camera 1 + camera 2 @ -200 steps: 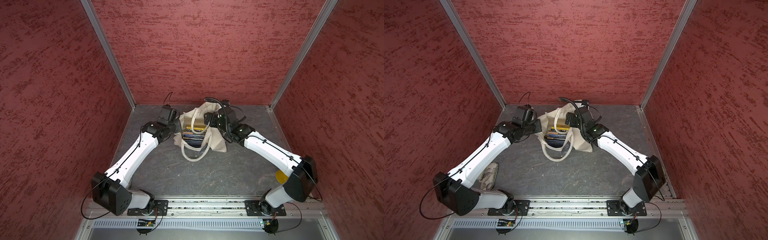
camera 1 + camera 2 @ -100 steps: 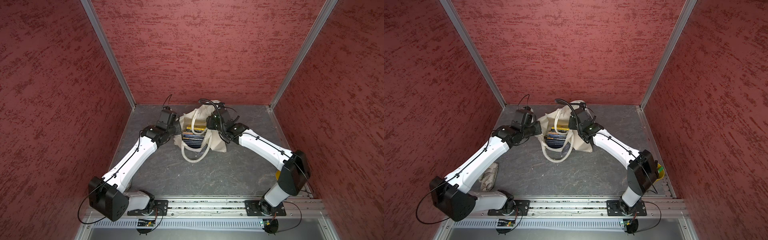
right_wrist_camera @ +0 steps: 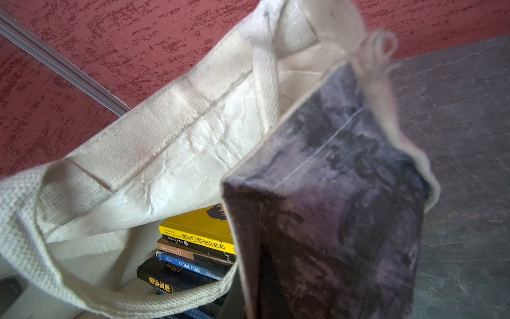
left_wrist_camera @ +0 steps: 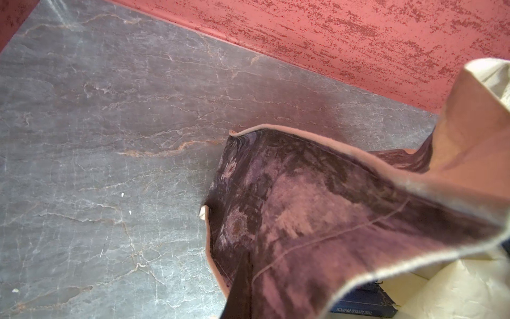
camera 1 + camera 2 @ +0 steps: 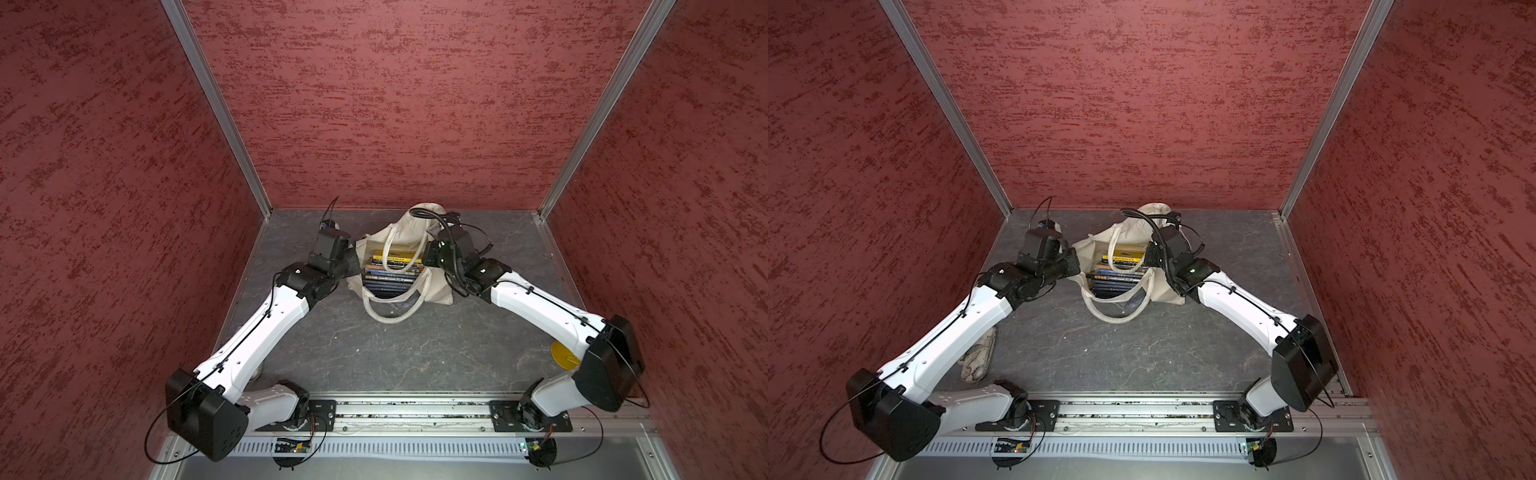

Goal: Take out the books from the canvas bag
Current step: Adjust the canvas bag at the center of the board.

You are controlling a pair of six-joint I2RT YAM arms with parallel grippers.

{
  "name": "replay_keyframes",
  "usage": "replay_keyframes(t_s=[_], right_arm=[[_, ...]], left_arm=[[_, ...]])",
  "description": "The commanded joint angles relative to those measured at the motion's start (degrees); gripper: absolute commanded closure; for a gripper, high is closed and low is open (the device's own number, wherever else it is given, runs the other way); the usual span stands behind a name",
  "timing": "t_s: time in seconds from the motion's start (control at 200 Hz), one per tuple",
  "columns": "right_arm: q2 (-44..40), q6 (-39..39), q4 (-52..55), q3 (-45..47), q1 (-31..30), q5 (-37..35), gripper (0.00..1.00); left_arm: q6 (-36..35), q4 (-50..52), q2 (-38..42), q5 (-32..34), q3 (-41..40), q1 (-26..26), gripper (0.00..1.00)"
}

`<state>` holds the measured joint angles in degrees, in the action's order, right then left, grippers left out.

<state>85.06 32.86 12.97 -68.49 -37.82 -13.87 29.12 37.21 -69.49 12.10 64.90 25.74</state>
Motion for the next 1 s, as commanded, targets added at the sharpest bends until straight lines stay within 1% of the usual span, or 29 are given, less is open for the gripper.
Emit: replay_keyframes(t_s=[0.0, 0.1, 0.266, 0.401, 0.516, 0.656, 0.751, 0.822, 0.887, 0.997], right_arm=[[-4.73, 1.19, -1.02, 3.66, 0.48, 0.95, 1.0], [-8.35, 2.11, -2.8, 8.21, 0.47, 2.46, 1.0], [-13.74, 3.91, -4.42, 15.44, 0.29, 5.03, 1.0], [-19.73, 5.65, -5.83, 22.42, -0.31, 5.0, 1.0], [-21.66, 7.61, -7.11, 28.3, -1.27, 7.31, 1.0], [-23.21, 10.75, -10.05, 35.42, -3.57, 4.97, 1.0], [-22.81, 13.2, -13.87, 40.24, -4.43, 5.07, 1.0], [-20.78, 15.02, -17.1, 42.65, -4.97, 5.26, 1.0], [-18.3, 15.68, -19.81, 43.58, -5.22, 4.73, 1.0], [-13.04, 15.54, -24.33, 42.96, -5.17, 2.3, 1.0]], left_arm=[[3.11, 3.58, 2.18, 1.7, -3.1, 0.4, 1.0], [4.93, 2.76, 4.32, 2.28, -5.66, 1.71, 1.0], [8.03, 2.52, 7.33, 4.49, -9.42, 5.46, 1.0], [11.18, 2.56, 10.25, 7.71, -13.09, 9.68, 1.0], [14.52, 1.84, 12.45, 8.52, -17.19, 13.43, 1.0], [17.71, 0.47, 13.43, 10.78, -21.59, 17.27, 1.0], [19.8, -1.44, 13.15, 11.03, -24.96, 18.76, 1.0], [20.49, -5.34, 12.42, 10.22, -27.66, 19.32, 1.0], [20.2, -8.57, 10.81, 10.17, -28.76, 19.35, 1.0], [17.83, -13.56, 6.52, 11.28, -28.03, 18.96, 1.0]])
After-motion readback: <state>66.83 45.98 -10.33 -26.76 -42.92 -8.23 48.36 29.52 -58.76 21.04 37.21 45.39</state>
